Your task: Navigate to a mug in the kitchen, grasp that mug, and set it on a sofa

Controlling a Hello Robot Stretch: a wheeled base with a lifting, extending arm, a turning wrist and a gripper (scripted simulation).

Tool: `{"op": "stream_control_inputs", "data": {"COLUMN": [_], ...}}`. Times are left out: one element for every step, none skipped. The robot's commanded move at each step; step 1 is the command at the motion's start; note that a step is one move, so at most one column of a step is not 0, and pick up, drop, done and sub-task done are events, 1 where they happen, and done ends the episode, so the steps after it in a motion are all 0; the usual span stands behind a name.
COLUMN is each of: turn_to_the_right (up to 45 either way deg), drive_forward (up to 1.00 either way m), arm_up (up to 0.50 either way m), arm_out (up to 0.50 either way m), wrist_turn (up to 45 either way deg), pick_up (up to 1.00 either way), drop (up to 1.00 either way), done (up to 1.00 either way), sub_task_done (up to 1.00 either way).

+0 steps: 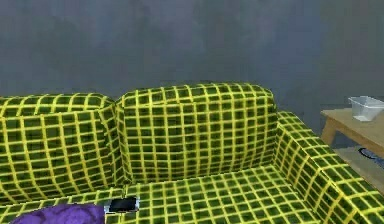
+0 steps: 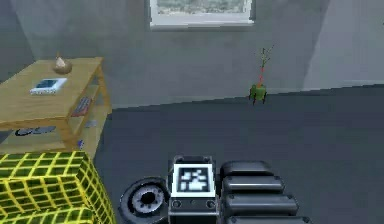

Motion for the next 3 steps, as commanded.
{"op": "stream_control_inputs", "data": {"turn_to_the_right": [-45.0, -45.0, -30.0], "drive_forward": [0.00, 0.00, 0.00], "arm_up": [0.00, 0.00, 0.00], "arm_out": [0.00, 0.00, 0.00], "wrist_turn": [0.0, 0.0, 0.0], "pick_up": [0.00, 0.00, 0.00], "drop": [0.00, 0.00, 0.00], "done": [0.00, 0.00, 0.00], "sub_task_done": [0.00, 0.00, 0.00]}}
